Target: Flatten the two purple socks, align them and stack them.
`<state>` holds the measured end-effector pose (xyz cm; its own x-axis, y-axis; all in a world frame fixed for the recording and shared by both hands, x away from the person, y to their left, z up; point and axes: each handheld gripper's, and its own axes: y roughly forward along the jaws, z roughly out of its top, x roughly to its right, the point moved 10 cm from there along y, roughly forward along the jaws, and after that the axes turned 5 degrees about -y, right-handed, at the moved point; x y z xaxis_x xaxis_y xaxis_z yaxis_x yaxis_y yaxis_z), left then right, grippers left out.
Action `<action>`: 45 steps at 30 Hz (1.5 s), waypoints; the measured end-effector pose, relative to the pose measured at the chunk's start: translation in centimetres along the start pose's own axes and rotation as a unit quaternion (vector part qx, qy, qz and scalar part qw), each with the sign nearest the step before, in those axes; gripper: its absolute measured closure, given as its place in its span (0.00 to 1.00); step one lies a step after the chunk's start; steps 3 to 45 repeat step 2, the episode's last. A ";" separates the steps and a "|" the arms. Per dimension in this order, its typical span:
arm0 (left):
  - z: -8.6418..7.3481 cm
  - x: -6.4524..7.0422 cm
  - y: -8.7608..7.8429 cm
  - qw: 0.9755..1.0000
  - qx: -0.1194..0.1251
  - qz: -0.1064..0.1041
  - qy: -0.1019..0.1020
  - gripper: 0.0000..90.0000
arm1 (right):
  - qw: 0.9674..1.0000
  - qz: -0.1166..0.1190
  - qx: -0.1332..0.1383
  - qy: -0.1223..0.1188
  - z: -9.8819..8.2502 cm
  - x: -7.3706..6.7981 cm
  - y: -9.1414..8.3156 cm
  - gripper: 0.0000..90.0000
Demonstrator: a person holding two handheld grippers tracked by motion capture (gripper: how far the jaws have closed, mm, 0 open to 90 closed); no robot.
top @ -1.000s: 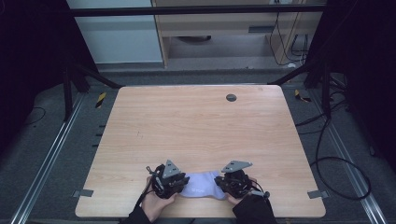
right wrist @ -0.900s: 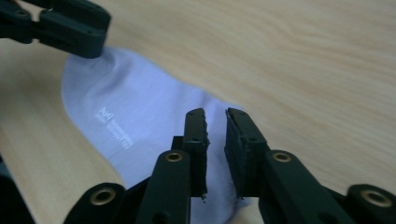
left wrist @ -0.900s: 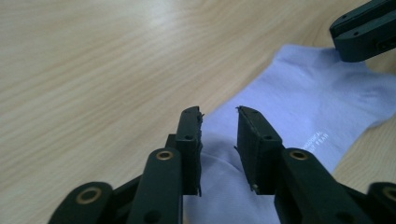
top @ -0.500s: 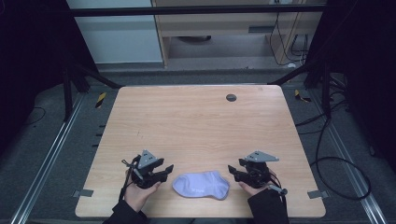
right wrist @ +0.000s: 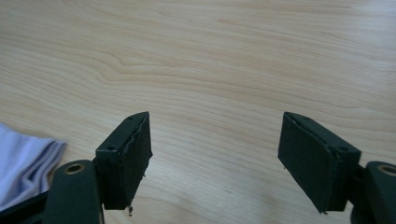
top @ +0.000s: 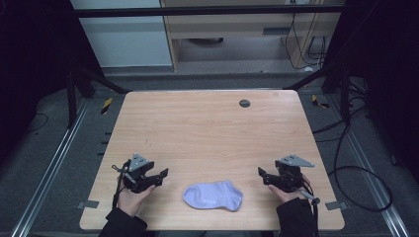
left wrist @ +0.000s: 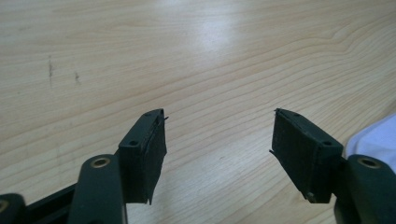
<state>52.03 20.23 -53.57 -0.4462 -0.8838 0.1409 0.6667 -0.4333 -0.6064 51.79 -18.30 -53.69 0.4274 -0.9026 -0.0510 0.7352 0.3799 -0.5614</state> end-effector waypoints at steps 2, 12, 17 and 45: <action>-0.2 -0.5 0.1 1.000 -0.004 0.004 -0.002 0.35 | 1.000 -0.007 -0.001 0.002 -0.1 0.6 -0.1 0.28; -0.2 -0.5 0.1 1.000 -0.004 0.004 -0.002 0.35 | 1.000 -0.007 -0.001 0.002 -0.1 0.6 -0.1 0.28; -0.2 -0.5 0.1 1.000 -0.004 0.004 -0.002 0.35 | 1.000 -0.007 -0.001 0.002 -0.1 0.6 -0.1 0.28; -0.2 -0.5 0.1 1.000 -0.004 0.004 -0.002 0.35 | 1.000 -0.007 -0.001 0.002 -0.1 0.6 -0.1 0.28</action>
